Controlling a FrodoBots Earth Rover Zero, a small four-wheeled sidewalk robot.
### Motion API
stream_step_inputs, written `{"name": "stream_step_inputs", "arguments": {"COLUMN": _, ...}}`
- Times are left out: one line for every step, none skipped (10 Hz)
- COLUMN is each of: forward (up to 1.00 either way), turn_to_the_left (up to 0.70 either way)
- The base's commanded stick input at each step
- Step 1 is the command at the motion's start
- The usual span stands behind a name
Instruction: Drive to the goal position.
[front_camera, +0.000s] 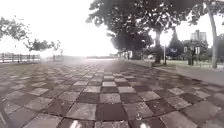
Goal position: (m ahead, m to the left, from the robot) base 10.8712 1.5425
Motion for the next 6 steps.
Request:
{"name": "stream_step_inputs", "arguments": {"forward": 0.70, "turn_to_the_left": 0.00}}
{"name": "stream_step_inputs", "arguments": {"forward": 0.70, "turn_to_the_left": 0.00}}
{"name": "stream_step_inputs", "arguments": {"forward": 0.70, "turn_to_the_left": 0.00}}
{"name": "stream_step_inputs", "arguments": {"forward": 0.70, "turn_to_the_left": 0.00}}
{"name": "stream_step_inputs", "arguments": {"forward": 0.70, "turn_to_the_left": 0.00}}
{"name": "stream_step_inputs", "arguments": {"forward": 0.70, "turn_to_the_left": 0.00}}
